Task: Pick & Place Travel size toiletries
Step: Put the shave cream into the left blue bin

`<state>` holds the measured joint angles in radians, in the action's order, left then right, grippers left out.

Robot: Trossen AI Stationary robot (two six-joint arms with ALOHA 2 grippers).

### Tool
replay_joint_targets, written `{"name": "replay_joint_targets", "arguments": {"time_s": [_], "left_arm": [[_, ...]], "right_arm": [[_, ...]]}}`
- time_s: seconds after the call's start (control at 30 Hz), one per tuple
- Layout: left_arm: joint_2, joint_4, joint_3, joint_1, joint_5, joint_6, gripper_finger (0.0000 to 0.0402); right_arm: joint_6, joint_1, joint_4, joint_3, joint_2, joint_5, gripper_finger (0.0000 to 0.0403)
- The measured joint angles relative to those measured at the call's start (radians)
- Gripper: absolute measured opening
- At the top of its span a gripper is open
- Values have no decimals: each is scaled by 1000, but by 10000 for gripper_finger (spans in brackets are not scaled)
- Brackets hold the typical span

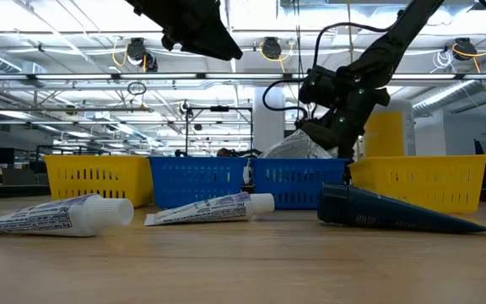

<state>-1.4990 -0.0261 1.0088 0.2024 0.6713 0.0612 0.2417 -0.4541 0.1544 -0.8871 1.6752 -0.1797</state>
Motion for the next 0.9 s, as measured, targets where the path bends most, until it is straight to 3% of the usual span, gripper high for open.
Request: {"name": "replay_joint_targets", "arguments": {"time_s": [0.2,0.6,0.9], "left_arm": [[0,0,0,0,0,0,113],[0,0,0,0,0,1,113],[0,0,0,0,0,2,113]], "right_arm": [[0,0,18,0,-1,-1,112],[0,0,2,0,-5,-2,112],[0,0,-23,1,-116,1,112]]}}
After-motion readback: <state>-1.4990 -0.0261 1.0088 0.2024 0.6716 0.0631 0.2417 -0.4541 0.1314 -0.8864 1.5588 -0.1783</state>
